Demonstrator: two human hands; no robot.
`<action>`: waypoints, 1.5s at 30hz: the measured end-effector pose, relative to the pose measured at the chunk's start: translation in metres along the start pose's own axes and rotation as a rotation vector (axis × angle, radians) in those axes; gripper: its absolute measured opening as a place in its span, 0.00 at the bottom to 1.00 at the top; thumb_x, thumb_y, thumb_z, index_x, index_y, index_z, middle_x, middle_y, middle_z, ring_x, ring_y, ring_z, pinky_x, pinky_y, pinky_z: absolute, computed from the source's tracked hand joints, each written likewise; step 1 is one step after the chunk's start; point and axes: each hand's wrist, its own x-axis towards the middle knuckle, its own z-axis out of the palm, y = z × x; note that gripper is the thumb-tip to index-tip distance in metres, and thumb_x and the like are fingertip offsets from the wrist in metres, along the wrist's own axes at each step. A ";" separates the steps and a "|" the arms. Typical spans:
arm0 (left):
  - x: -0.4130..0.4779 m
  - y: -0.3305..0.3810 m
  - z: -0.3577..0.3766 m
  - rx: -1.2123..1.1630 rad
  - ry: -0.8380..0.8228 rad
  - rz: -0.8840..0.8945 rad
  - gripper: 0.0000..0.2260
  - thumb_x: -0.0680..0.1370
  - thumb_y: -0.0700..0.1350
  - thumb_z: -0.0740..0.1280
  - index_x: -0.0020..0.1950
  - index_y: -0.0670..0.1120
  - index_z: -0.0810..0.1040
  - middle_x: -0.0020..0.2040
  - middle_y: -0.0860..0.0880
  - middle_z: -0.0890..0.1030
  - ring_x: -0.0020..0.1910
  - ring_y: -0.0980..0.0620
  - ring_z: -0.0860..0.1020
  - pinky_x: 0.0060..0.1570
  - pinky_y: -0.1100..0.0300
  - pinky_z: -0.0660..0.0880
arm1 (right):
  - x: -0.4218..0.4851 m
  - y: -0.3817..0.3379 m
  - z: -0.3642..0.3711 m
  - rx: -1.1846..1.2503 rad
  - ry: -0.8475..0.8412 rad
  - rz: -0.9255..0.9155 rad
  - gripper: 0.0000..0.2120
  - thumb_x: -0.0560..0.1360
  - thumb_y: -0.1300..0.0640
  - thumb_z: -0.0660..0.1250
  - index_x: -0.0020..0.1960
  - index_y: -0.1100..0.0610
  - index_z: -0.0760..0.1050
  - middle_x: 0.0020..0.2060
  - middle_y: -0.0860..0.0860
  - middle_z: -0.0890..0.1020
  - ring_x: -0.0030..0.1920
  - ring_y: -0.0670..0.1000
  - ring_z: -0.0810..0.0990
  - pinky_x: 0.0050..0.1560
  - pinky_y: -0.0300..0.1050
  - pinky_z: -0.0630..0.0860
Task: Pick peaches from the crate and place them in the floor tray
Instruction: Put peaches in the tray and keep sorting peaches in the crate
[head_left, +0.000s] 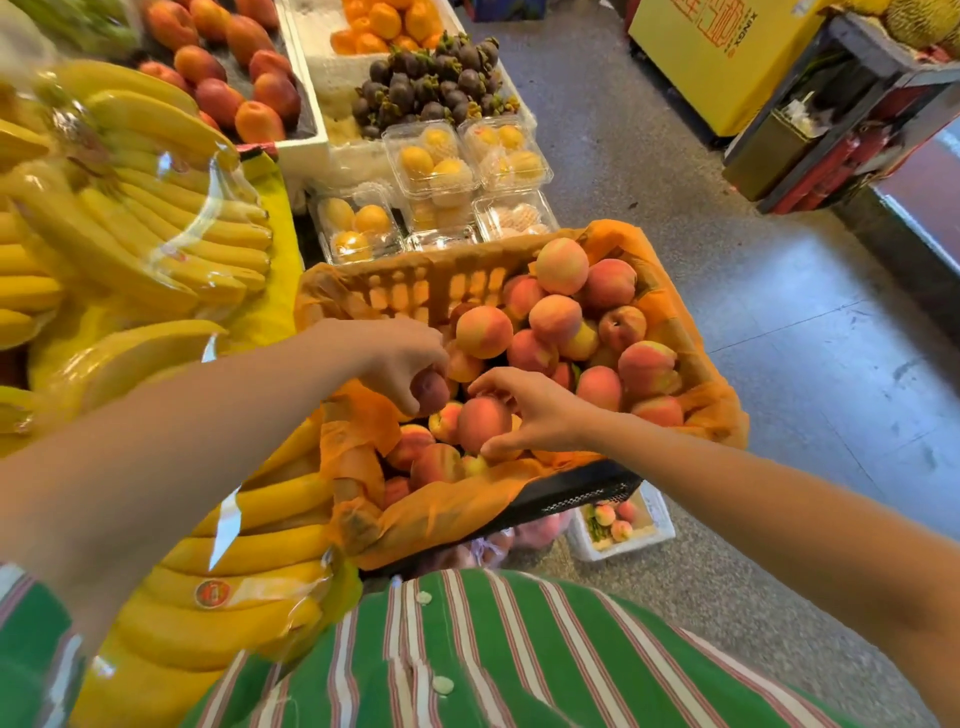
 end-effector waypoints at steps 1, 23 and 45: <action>0.003 0.002 0.004 -0.003 -0.020 -0.002 0.22 0.66 0.56 0.73 0.56 0.47 0.78 0.49 0.46 0.76 0.47 0.46 0.74 0.46 0.49 0.75 | 0.003 -0.001 0.004 -0.001 -0.010 0.003 0.33 0.65 0.50 0.79 0.65 0.59 0.71 0.59 0.53 0.77 0.58 0.50 0.76 0.58 0.43 0.73; 0.015 -0.004 -0.010 -0.084 0.423 -0.013 0.09 0.74 0.54 0.69 0.45 0.49 0.79 0.40 0.52 0.75 0.41 0.50 0.75 0.36 0.56 0.73 | 0.001 0.019 -0.028 -0.003 0.282 -0.031 0.13 0.73 0.55 0.71 0.55 0.58 0.79 0.48 0.53 0.81 0.50 0.51 0.79 0.49 0.52 0.77; 0.008 -0.057 -0.015 -0.125 0.548 -0.239 0.25 0.78 0.52 0.66 0.73 0.49 0.67 0.73 0.45 0.68 0.70 0.44 0.67 0.66 0.49 0.66 | 0.018 0.026 -0.068 -0.090 0.583 0.055 0.24 0.69 0.50 0.73 0.63 0.53 0.73 0.53 0.49 0.73 0.51 0.45 0.71 0.46 0.31 0.68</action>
